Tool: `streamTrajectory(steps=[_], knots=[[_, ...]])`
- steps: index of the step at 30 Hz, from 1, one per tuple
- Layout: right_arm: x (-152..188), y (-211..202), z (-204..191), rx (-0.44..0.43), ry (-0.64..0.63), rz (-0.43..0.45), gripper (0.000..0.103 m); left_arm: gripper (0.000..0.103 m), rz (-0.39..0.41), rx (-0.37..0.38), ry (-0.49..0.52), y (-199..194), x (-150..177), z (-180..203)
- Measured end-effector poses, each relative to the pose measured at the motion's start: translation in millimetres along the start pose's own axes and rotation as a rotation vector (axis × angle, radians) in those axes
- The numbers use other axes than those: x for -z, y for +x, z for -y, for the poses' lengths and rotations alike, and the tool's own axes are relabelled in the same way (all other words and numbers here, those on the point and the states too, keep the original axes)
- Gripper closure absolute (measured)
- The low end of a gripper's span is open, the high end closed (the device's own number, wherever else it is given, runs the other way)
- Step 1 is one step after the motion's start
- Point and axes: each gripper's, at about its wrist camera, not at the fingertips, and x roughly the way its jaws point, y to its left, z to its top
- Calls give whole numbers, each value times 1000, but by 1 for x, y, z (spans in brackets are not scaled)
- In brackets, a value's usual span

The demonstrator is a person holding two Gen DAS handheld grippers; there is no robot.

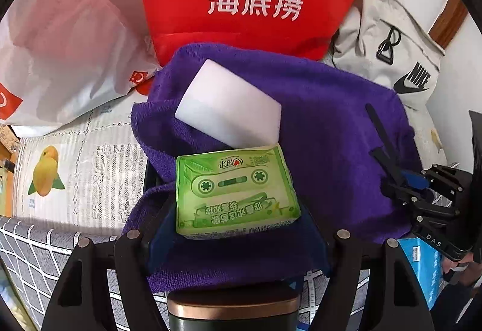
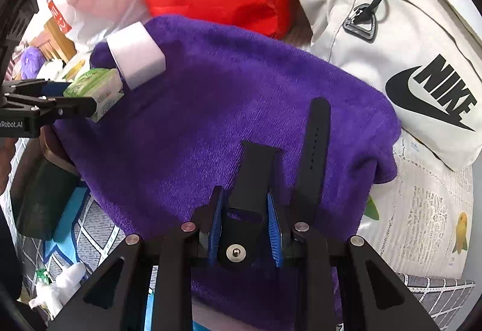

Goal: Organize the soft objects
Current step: 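Open the left tool to drop the green pack on the towel while the right tool releases the strap, then move both tools back to the pile, left tool reaching for the white glove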

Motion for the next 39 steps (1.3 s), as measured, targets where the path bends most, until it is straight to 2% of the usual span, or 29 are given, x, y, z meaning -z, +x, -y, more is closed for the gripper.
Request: streamTrajectory(steps=[6,8,10,11,16,22,30,39], knots=[[-2,7,-9,8,-27,-10,74,29,-9,-4,-12,5,-1,-1],[-4,8,-10,-1,-25,-6,64,25,-10,-16,-7,7,-2,1],[-5,7,-11,8,-27,-3,47,18,-14,-23,4,8,-3,3],[-6,7,-11,20,-26,-3,45,18,-14,-27,6,8,-3,3],[-5,1,-6,10,-6,14,45,18,-22,-21,-9,7,-5,5],[-4,-16,-8,13,-4,51,45,18,12,-22,-23,-10,-6,3],[3,-61,-33,52,-23,144,45,18,124,-128,-11,-57,10,5],[45,-115,-70,35,-14,220,45,19,161,-54,35,-104,71,12]])
